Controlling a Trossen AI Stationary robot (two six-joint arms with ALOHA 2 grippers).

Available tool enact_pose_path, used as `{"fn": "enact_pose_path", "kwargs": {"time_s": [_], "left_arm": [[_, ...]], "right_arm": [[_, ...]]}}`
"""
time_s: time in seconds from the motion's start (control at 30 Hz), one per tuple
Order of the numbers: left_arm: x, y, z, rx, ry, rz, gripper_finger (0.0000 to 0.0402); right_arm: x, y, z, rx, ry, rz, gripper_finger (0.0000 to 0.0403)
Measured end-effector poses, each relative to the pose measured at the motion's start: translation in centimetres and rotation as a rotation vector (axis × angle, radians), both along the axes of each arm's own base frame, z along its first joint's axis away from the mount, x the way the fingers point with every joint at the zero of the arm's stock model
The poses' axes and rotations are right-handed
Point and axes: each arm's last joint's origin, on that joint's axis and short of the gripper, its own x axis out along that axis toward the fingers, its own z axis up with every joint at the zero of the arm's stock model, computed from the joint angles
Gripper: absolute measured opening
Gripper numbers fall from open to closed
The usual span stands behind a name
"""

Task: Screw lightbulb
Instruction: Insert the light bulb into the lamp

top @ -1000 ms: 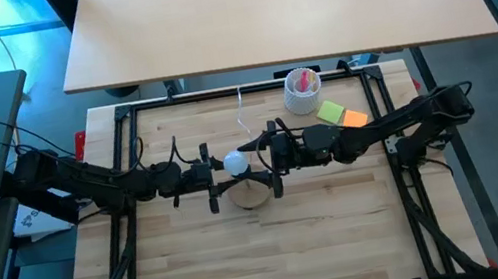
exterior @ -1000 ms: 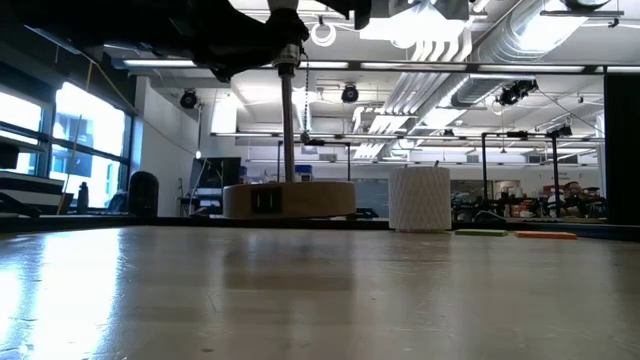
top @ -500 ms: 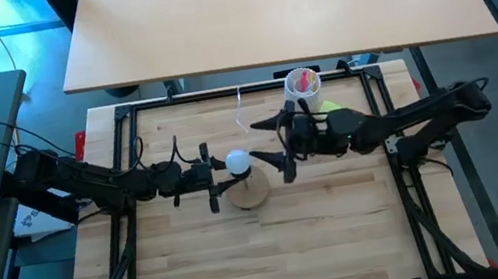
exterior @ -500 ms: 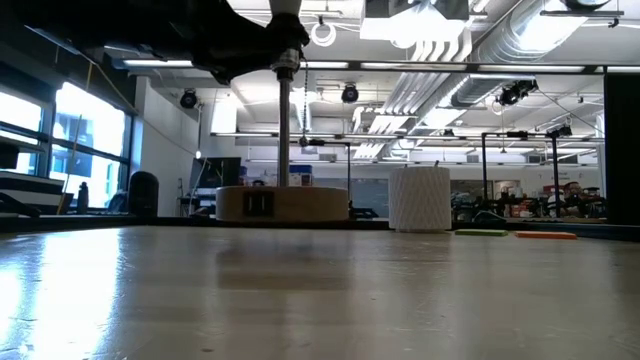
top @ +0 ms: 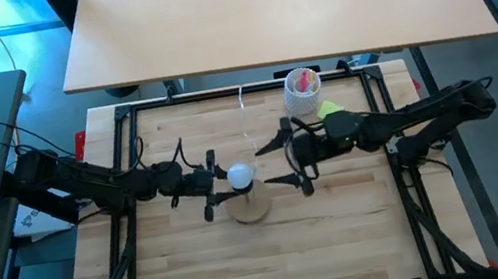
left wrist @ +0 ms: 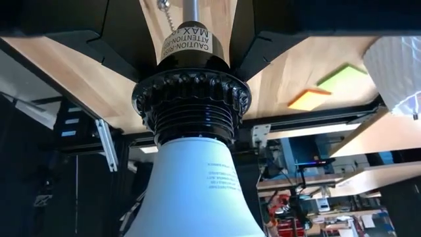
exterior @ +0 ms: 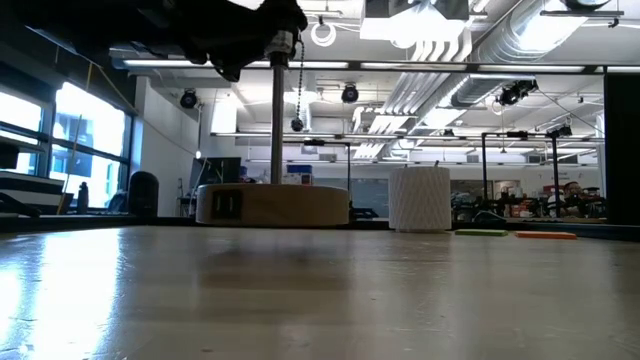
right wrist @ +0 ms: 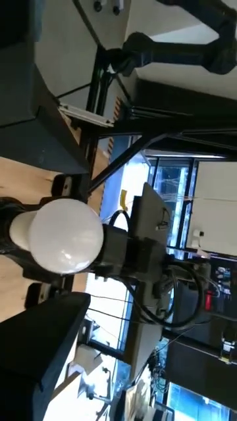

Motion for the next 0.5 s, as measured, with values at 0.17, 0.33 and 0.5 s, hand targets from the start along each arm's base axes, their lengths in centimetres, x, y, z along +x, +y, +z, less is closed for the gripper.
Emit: {"fn": "enact_pose_path", "kwargs": {"time_s": [0.17, 0.33, 0.5], "left_arm": [[0.0, 0.0, 0.0, 0.005, 0.0, -0.017, 0.0159], [0.0, -0.1, 0.0, 0.006, 0.0, -0.04, 0.0159], [0.0, -0.1, 0.0, 0.012, -0.001, -0.041, 0.0159]], "right_arm": [[1.8, -0.3, -1.6, -0.005, -0.001, -0.013, 0.0307], [3.5, -1.2, -3.0, 0.054, -0.006, 0.039, 0.0307], [4.2, -2.3, -3.7, 0.149, 0.007, 0.089, 0.0307]]}}
